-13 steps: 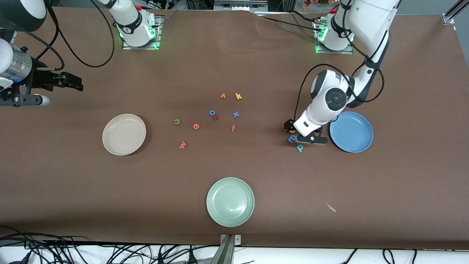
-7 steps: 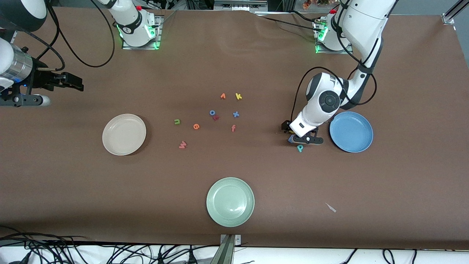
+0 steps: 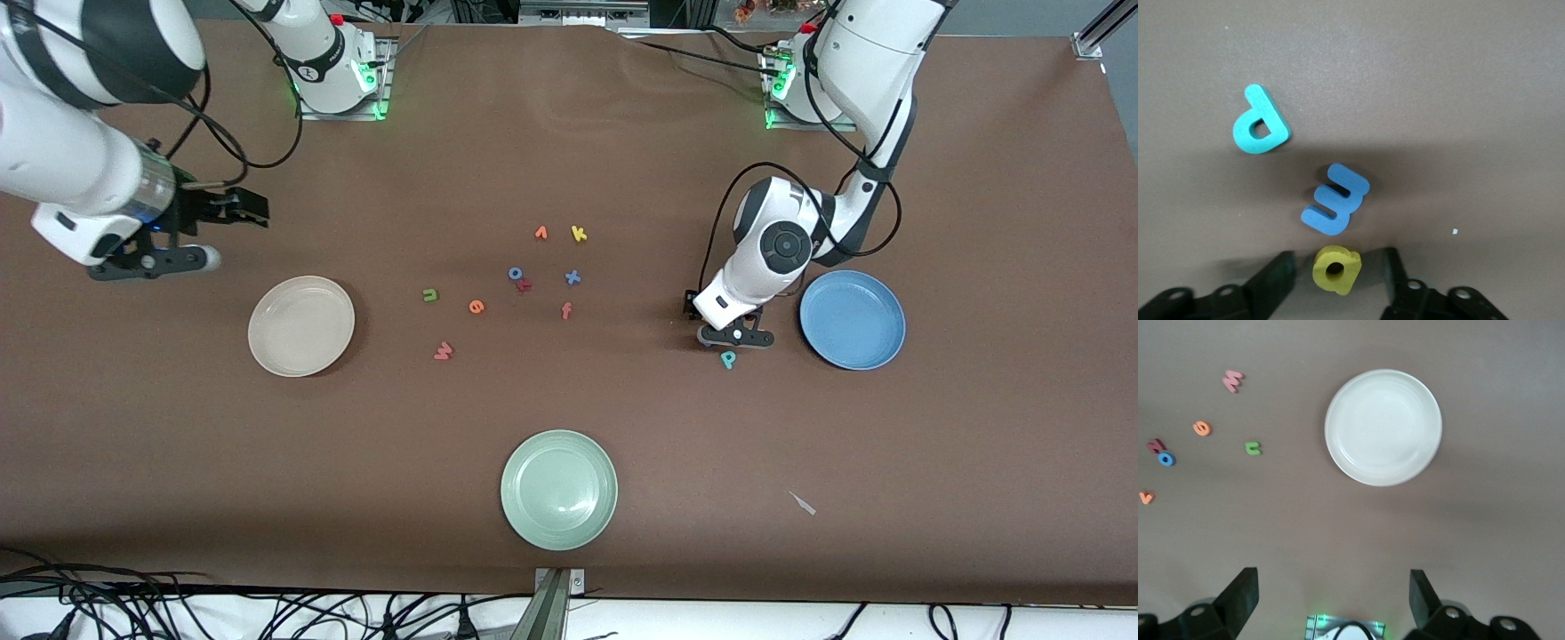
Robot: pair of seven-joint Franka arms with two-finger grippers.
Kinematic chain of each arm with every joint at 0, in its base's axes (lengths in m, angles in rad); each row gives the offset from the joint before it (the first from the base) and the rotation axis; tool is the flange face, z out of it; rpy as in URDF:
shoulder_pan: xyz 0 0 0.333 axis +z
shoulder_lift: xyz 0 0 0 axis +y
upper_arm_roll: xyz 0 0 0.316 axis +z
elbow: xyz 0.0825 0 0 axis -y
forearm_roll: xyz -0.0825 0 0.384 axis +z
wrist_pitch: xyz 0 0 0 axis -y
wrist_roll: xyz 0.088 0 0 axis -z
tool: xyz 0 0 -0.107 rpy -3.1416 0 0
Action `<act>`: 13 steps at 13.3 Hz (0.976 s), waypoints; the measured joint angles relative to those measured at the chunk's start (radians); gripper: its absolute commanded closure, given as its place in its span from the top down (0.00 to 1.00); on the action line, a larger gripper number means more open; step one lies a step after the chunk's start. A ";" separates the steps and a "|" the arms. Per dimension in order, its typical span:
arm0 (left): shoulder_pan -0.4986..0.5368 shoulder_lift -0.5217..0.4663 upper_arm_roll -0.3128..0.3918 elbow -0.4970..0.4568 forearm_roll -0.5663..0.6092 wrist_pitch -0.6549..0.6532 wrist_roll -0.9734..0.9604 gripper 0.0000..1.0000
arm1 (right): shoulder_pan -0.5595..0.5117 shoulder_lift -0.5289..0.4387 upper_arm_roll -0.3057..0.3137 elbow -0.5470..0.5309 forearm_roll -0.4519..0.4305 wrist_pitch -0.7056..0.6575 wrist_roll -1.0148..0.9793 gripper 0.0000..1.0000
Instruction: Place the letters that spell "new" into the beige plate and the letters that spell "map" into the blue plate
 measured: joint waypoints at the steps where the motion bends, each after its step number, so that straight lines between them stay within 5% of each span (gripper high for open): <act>1: -0.002 -0.001 0.000 0.002 0.000 0.000 0.000 0.28 | 0.017 0.015 0.002 -0.002 0.024 0.031 0.006 1.00; 7: -0.008 -0.007 0.012 0.002 0.001 -0.006 0.002 0.20 | 0.130 0.104 0.007 -0.096 0.081 0.311 0.145 1.00; 13: 0.130 -0.165 0.050 0.028 0.006 -0.258 0.034 0.21 | 0.186 0.124 0.008 -0.446 0.081 0.828 0.172 1.00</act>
